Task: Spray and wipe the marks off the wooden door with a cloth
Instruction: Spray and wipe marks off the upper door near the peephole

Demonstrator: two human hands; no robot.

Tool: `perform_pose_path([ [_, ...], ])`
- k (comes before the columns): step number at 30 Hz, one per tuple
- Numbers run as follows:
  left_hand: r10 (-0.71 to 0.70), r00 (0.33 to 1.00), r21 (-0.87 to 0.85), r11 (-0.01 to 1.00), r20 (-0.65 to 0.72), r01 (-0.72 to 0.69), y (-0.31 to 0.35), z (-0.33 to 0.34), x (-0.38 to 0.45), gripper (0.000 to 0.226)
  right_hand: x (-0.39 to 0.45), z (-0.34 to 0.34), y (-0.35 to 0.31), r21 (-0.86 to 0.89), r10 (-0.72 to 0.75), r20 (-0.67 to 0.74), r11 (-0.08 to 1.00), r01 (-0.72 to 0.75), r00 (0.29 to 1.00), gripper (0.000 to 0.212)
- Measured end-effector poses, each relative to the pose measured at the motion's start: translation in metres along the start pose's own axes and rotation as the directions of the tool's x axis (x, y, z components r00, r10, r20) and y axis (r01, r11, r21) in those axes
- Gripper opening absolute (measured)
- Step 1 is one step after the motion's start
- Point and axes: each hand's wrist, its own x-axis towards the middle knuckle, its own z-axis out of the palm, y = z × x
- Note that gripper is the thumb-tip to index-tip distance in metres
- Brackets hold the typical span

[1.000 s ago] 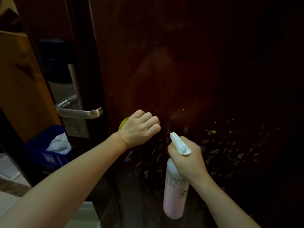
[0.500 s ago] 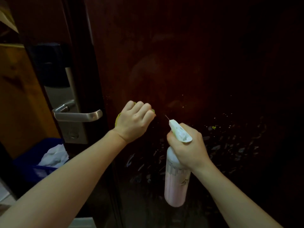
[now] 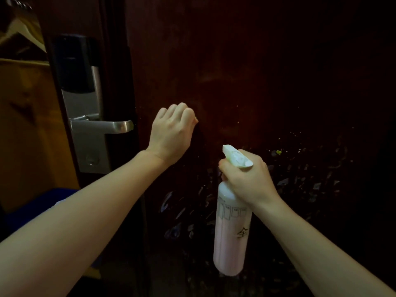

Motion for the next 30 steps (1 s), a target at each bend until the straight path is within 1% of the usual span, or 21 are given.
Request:
perform_pose_path([
  [4,-0.008,1.0,0.015,1.0,-0.012,0.008,0.003,0.002,-0.008,0.013,-0.003,0.001,0.005,0.077,0.049,0.055,0.996,-0.053,0.997,0.04],
  [6,0.003,0.999,0.035,0.999,-0.043,-0.002,0.006,0.005,-0.013,0.013,-0.004,0.003,0.006,0.119,0.027,0.074,0.992,-0.035,0.997,0.032],
  [8,0.031,0.997,0.051,0.998,-0.069,-0.028,0.009,0.01,-0.02,0.012,-0.004,0.006,0.009,0.155,-0.004,0.053,0.988,-0.005,0.999,0.022],
  [10,0.089,0.994,0.077,0.994,-0.07,-0.084,0.012,0.015,-0.032,0.011,-0.004,0.009,0.012,0.174,-0.018,0.035,0.985,0.012,0.999,0.021],
  [11,0.141,0.988,0.094,0.986,-0.067,-0.135,0.014,0.02,-0.041,0.013,-0.004,0.009,0.014,0.191,-0.019,0.038,0.982,0.011,0.999,0.019],
  [13,0.223,0.973,0.108,0.97,-0.053,-0.216,0.02,0.03,-0.068,0.015,-0.006,0.009,0.019,0.241,0.009,0.069,0.97,-0.025,0.998,0.017],
  [14,0.232,0.971,0.105,0.969,-0.057,-0.225,0.023,0.033,-0.082,0.016,-0.007,0.009,0.022,0.277,0.021,0.086,0.96,-0.044,0.996,0.014],
  [16,0.21,0.975,0.093,0.975,-0.074,-0.203,0.023,0.035,-0.095,0.016,-0.01,0.008,0.027,0.368,0.033,0.102,0.927,-0.069,0.994,0.012],
  [17,0.189,0.978,0.091,0.979,-0.088,-0.181,0.02,0.033,-0.089,0.016,-0.011,0.006,0.03,0.404,0.032,0.106,0.912,-0.073,0.994,0.011],
  [19,0.098,0.981,0.098,0.992,-0.167,-0.083,0.013,0.028,-0.057,0.009,-0.011,0.004,0.032,0.432,0.02,0.098,0.9,-0.061,0.995,0.011],
  [21,-0.038,0.967,0.091,0.994,-0.253,0.063,0.006,0.02,-0.015,0.007,-0.011,0.003,0.035,0.425,0.012,0.052,0.905,-0.033,0.999,0.014],
  [22,-0.083,0.959,0.083,0.991,-0.273,0.109,0.005,0.019,-0.001,0.008,-0.01,0.004,0.036,0.418,0.005,0.03,0.909,-0.017,1.0,0.015],
  [23,-0.095,0.954,0.078,0.99,-0.284,0.121,0.007,0.022,0.006,0.008,-0.009,0.005,0.037,0.413,-0.004,0.017,0.911,-0.004,1.0,0.015],
  [24,-0.081,0.954,0.08,0.991,-0.288,0.108,0.012,0.026,0.005,0.008,-0.008,0.006,0.037,0.41,-0.011,0.014,0.912,0.004,1.0,0.015],
  [25,-0.04,0.959,0.085,0.994,-0.28,0.067,0.018,0.03,-0.004,0.008,-0.007,0.007,0.038,0.41,-0.015,0.013,0.912,0.008,1.0,0.015],
  [28,0.168,0.97,0.072,0.985,-0.175,-0.157,0.039,0.047,-0.053,0.007,-0.006,0.007,0.042,0.442,-0.018,-0.01,0.897,0.02,1.0,0.016],
  [30,0.223,0.964,0.052,0.975,-0.143,-0.218,0.046,0.054,-0.076,0.008,-0.007,0.003,0.046,0.484,-0.034,-0.014,0.874,0.036,0.999,0.013],
])
